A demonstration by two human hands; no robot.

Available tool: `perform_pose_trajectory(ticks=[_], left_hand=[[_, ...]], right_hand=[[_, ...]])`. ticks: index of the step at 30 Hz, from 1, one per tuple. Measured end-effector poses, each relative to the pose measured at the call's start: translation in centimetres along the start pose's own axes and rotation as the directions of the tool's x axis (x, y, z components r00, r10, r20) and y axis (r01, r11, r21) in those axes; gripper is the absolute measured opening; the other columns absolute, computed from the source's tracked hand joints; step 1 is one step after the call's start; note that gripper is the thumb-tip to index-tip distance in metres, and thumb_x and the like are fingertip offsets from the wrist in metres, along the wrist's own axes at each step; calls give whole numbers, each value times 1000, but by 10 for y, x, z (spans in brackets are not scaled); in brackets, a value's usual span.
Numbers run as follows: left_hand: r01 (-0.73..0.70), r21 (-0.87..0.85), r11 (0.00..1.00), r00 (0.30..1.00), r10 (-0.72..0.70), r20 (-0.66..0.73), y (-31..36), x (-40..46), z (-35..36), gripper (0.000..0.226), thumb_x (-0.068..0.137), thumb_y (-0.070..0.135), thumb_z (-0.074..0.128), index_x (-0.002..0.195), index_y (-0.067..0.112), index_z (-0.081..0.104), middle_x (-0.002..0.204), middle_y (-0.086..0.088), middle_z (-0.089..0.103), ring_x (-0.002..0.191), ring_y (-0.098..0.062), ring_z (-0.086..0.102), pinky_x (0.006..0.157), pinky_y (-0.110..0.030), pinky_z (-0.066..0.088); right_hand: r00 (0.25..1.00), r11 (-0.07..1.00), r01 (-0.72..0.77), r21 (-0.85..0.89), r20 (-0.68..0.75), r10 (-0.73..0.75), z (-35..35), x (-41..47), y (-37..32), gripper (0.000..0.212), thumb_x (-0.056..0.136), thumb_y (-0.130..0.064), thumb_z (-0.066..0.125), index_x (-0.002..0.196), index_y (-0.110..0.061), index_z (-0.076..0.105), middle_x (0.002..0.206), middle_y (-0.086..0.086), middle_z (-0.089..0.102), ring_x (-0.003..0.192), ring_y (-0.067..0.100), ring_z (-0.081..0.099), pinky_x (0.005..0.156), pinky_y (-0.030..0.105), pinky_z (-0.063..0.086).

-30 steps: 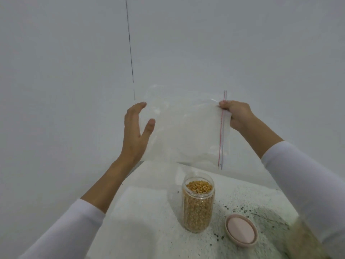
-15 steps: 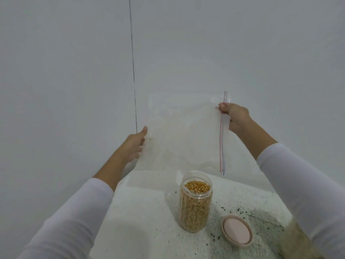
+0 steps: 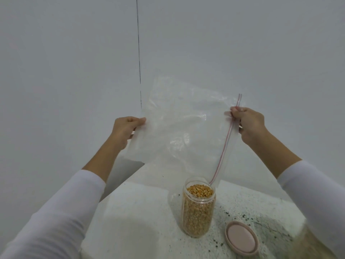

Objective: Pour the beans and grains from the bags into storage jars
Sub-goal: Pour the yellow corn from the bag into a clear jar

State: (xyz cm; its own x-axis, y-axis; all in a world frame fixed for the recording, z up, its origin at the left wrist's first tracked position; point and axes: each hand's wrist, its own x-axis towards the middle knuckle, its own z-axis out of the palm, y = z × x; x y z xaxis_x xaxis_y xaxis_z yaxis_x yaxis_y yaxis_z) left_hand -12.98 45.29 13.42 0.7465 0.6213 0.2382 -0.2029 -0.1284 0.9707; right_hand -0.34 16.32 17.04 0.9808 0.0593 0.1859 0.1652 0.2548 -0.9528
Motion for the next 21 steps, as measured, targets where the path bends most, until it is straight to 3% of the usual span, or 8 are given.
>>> perform_pose_trajectory(ticks=[7,12,17,21], left_hand=[[28,-48,998,999,-29,-14,6,0,-6,9,84,7,68,75,9,69,66,7,71,74,-14,64,73,-29,50],[-16,-69,998,1000,16,-1,6,-4,-3,13,88,13,66,76,8,69,65,6,71,62,-10,67,65,-26,54],[-147,-15,989,987,146,-64,14,-12,-1,15,86,20,69,74,10,69,62,9,70,61,-7,64,65,-23,53],[-224,-22,974,971,222,-88,36,-19,5,13,82,18,73,73,11,67,68,5,68,64,-9,61,69,-23,51]], right_hand=[[999,998,-54,18,7,54,-6,-16,11,4,91,-9,62,95,-11,62,70,-4,71,65,10,65,81,31,44],[998,997,-69,21,-2,69,-10,-25,16,7,92,-8,61,87,-13,61,77,0,71,68,12,64,86,32,47],[998,996,-64,57,31,63,-15,-29,16,5,94,-10,58,92,-14,61,88,1,70,75,12,63,75,26,46],[999,998,-44,46,27,43,-19,-29,17,15,94,-8,56,84,-18,61,99,2,66,81,11,60,71,25,45]])
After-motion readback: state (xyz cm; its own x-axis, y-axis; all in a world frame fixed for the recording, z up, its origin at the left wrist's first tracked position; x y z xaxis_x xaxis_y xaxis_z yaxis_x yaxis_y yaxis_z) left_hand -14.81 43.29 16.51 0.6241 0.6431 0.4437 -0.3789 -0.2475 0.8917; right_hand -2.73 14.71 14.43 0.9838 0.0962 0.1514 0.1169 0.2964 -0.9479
